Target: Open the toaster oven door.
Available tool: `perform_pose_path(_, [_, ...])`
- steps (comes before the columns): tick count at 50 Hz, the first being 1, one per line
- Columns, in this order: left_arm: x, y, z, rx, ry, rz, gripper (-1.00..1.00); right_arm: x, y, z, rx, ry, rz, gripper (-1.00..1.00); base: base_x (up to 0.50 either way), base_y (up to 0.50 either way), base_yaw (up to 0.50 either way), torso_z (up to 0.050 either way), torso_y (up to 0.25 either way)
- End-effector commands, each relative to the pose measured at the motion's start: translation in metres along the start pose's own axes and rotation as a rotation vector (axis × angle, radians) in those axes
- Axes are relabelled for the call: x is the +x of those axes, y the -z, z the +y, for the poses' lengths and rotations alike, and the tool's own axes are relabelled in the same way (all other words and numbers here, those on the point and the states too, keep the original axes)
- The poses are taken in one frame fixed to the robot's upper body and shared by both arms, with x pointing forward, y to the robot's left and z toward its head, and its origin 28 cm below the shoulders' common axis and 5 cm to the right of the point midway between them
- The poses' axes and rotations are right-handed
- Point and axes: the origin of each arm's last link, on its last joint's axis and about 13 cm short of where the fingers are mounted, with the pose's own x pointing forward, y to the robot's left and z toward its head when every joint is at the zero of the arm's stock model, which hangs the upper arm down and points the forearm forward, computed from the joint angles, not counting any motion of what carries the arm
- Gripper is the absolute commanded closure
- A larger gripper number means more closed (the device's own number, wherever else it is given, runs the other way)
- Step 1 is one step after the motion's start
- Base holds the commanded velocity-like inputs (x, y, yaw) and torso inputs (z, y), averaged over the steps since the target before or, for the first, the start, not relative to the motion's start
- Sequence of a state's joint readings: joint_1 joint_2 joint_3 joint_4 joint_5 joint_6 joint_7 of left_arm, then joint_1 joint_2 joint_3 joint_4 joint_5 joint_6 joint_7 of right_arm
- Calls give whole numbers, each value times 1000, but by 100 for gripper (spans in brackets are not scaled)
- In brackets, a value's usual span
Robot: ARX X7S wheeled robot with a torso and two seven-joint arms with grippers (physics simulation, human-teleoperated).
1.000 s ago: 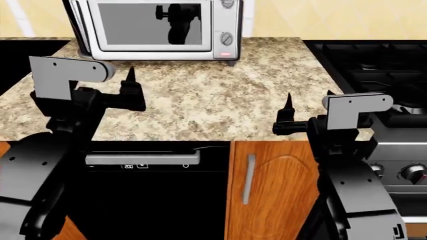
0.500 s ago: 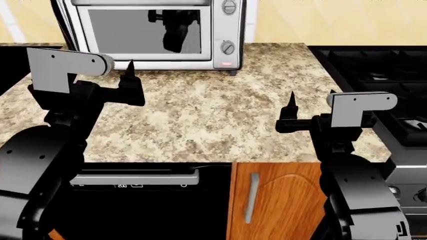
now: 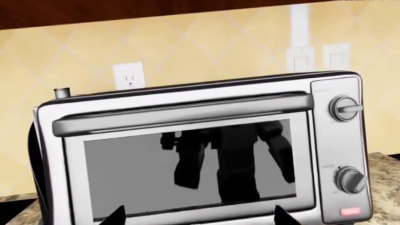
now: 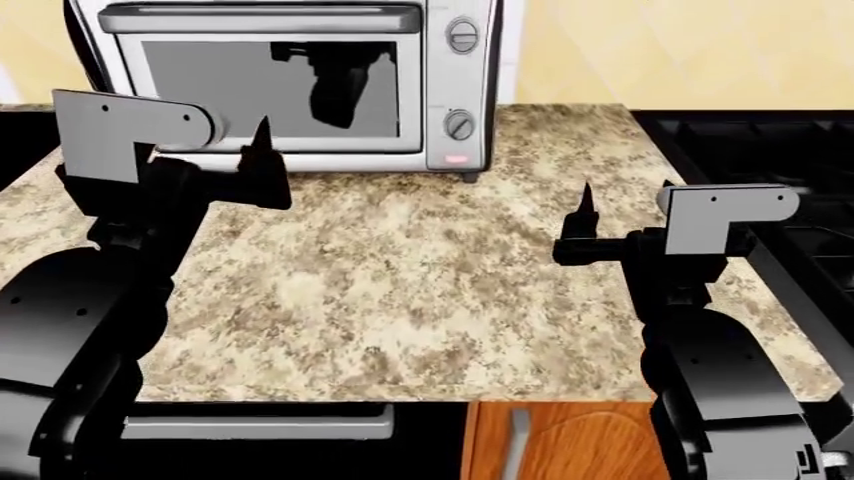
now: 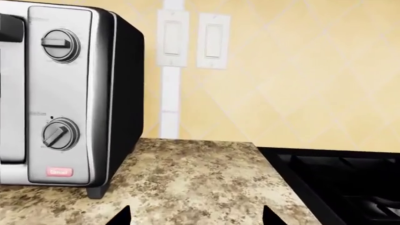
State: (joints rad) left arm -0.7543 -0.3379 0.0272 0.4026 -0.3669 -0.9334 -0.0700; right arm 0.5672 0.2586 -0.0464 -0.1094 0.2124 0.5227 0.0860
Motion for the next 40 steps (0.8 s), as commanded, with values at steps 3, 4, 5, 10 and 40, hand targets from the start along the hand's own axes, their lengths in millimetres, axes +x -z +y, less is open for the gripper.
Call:
perform_pose_path(3, [0,-2,-1,4,3,-2,-100,0,1,-1,4,1,1,-100,303,0,0,0,0])
perform_pose_path(4, [0,-2,-1,4,3,-2,-100,0,1,-1,4,1,1,-100,301,0,0,0,0])
perform_pose_path(5, [1,-2,-1,4,5,-2,-100,0,1,-1,4,2,1,-100,301,0,0,0,0])
perform_pose_path(10, [1,-1,-1,7,7,-1,-100,0,2,-1,3,3,3,-100,302,0,0,0,3])
perform_pose_path(40, [12,-51,26,967,215,-68,-100,-1,9,3,25,-17,9,-100,10,0,0,0,0])
